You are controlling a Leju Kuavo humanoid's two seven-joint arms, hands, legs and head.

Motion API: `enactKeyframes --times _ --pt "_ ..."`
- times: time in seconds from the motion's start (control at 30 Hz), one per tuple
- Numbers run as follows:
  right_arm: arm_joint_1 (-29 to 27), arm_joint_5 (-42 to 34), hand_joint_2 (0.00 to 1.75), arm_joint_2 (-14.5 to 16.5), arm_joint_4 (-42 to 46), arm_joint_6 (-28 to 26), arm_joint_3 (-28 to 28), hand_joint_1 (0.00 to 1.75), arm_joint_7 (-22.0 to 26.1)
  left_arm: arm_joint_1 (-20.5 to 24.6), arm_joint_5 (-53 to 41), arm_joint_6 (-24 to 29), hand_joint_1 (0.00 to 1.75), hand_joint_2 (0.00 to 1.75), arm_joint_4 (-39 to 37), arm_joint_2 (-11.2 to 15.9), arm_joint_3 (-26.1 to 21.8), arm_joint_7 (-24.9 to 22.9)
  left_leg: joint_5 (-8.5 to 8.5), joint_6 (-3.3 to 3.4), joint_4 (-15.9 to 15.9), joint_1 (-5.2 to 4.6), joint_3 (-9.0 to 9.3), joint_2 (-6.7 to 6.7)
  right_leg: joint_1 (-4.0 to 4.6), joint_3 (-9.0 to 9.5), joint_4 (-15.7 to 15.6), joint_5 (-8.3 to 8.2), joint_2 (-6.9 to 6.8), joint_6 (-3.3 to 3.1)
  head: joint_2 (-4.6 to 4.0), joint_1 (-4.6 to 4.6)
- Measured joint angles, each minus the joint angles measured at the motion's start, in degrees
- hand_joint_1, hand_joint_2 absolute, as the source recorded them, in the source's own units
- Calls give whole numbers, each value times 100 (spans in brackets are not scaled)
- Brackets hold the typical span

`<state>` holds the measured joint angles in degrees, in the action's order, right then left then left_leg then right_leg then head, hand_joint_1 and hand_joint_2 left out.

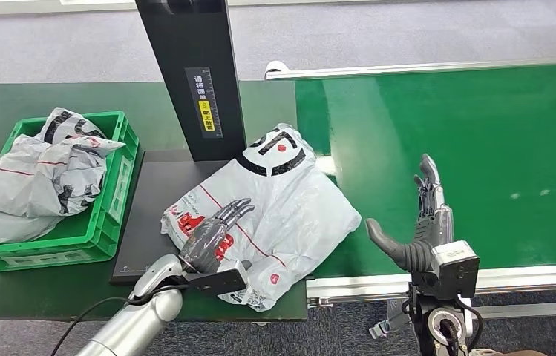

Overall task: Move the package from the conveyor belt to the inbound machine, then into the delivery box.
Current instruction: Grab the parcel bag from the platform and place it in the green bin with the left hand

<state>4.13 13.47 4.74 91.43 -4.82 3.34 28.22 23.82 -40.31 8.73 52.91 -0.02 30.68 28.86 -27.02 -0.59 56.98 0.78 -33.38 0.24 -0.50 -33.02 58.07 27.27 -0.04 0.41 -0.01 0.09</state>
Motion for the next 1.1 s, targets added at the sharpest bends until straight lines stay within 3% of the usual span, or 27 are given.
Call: enactKeyframes --times 0.2,0.23,0.33,0.37,0.73,1.1 --pt "12 -18 175 1 0 20 16 0 10 235 -167 38 0 175 -576 -142 156 7 1 1 0 -1 3 -7 -1 9 0 0 -2 0 0 0" --pt "15 -22 175 1 0 24 22 0 12 283 -193 53 36 175 -691 -180 186 12 1 2 0 -1 5 -10 -1 12 -1 0 -4 0 0 0" --pt "19 -41 175 4 0 29 38 0 17 418 -203 103 166 175 -1030 -294 257 84 2 2 0 -1 11 -16 -1 22 -1 0 -11 0 0 1" --pt "19 -49 175 5 -1 29 42 0 18 443 -172 139 174 175 -1122 -325 269 137 2 2 0 -1 13 -16 -1 24 -1 0 -12 0 -1 1" --pt "-13 -129 175 3 -2 -49 46 0 24 420 669 540 175 175 -1128 -360 219 511 4 1 0 0 13 -15 0 20 1 0 -11 0 -1 1" --pt "-53 -173 175 1 -2 -181 41 0 25 279 1136 896 175 175 413 -78 -383 430 4 1 0 0 7 -14 0 14 1 0 -10 0 -1 1"
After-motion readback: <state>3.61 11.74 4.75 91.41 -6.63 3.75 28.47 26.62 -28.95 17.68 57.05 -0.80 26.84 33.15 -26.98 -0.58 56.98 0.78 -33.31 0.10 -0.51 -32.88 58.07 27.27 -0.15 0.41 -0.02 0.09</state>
